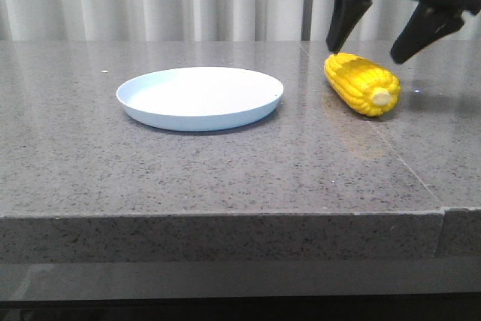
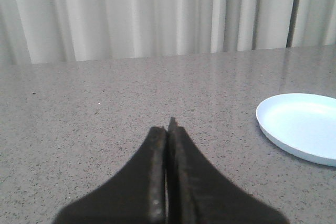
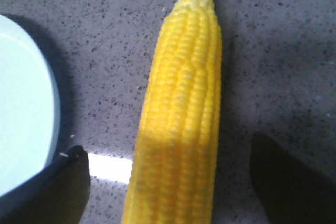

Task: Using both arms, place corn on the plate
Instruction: 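Lower the right gripper over the yellow corn cob and grasp it, then lift the corn with the right gripper and carry it over the plate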

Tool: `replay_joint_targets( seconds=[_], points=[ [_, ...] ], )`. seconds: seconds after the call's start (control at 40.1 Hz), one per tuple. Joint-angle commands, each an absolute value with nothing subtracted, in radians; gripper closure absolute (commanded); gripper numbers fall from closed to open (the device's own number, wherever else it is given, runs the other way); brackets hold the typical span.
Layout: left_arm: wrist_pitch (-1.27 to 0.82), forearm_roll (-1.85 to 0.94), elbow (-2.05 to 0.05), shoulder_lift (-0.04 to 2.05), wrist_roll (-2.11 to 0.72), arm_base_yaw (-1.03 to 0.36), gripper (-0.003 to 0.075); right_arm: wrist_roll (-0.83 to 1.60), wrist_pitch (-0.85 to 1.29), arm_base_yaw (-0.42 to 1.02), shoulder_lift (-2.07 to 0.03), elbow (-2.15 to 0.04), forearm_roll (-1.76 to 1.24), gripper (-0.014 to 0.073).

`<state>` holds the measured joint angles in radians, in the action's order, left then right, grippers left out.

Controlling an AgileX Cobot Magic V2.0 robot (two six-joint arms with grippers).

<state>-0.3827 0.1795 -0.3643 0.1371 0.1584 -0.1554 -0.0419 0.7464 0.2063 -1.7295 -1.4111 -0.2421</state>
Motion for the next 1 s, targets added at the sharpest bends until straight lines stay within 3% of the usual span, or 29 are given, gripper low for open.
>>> replay_joint_targets(
  seconds=[0.0,0.125,0.199,0.449,0.548,0.972],
  points=[
    [-0.298,0.181,-0.392,0.150,0.160,-0.154,0.0741,-0.034,0.724,0.203,-1.736,-1.459,-0.260,-0.0047],
    [-0.298,0.181,-0.392,0.150,0.160,-0.154,0.0741,-0.034,0.729,0.203,-1.771,-1.460,-0.279,-0.0041],
    [-0.298,0.181,-0.392,0.150,0.160,-0.154,0.0741,-0.034,0.739,0.203,-1.777,-1.460,-0.294,0.0007],
    [-0.298,0.181,-0.392,0.150,0.160,-0.154,0.0741,-0.034,0.755,0.203,-1.771,-1.461,-0.321,0.0384],
    [-0.298,0.181,-0.392,0.150,0.160,-0.154,0.0741,-0.034,0.755,0.203,-1.755,-1.461,-0.328,0.0472],
    [-0.298,0.181,-0.392,0.150,0.160,-0.154,0.0741,-0.034,0.655,0.293,-1.658,-1.463,-0.535,0.0474]
  ],
)
